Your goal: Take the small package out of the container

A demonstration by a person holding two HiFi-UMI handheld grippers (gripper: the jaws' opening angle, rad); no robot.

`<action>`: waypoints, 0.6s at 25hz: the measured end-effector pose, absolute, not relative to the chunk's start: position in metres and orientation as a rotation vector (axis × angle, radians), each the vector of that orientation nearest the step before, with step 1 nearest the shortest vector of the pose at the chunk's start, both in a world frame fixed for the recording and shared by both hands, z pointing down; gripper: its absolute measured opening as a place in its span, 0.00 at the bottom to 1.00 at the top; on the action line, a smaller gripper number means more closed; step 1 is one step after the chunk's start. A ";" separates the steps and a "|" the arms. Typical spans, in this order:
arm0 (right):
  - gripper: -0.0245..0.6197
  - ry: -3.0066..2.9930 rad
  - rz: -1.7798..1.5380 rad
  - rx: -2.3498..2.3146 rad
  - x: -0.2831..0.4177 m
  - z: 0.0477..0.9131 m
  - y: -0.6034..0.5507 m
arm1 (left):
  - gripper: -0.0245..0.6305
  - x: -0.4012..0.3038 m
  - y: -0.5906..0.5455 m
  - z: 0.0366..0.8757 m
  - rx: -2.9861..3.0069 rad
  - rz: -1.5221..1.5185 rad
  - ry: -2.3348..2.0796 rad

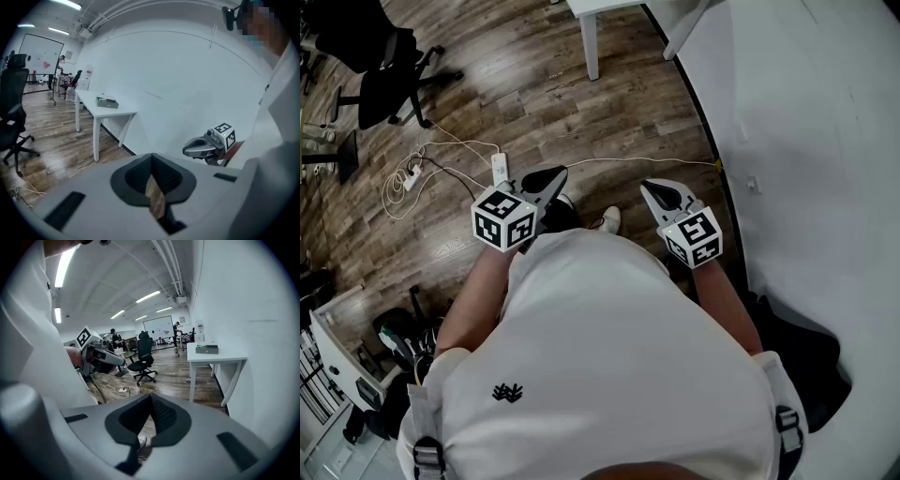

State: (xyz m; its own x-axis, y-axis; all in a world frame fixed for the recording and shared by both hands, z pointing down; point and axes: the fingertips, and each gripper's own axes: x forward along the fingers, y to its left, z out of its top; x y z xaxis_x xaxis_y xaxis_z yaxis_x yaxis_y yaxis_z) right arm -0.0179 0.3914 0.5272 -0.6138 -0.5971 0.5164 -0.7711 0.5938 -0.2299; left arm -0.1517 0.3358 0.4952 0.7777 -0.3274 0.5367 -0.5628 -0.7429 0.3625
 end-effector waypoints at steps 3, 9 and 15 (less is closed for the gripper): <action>0.05 -2.442 0.602 1.091 -0.006 0.526 0.388 | 0.05 -0.139 0.332 0.492 2.462 0.603 -0.675; 0.05 -2.420 0.630 1.118 0.009 0.535 0.369 | 0.05 -0.128 0.312 0.499 2.460 0.612 -0.653; 0.05 -2.370 0.642 1.171 0.011 0.541 0.321 | 0.05 -0.123 0.253 0.514 2.466 0.590 -0.604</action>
State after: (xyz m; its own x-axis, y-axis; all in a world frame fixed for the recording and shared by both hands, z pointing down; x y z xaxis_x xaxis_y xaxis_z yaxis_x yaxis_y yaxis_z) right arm 0.0110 0.3212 0.5411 -0.5582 -0.6205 0.5508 -0.8137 0.5391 -0.2173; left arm -0.1229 0.2531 0.5136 0.8049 -0.2925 0.5163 -0.5232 -0.7602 0.3851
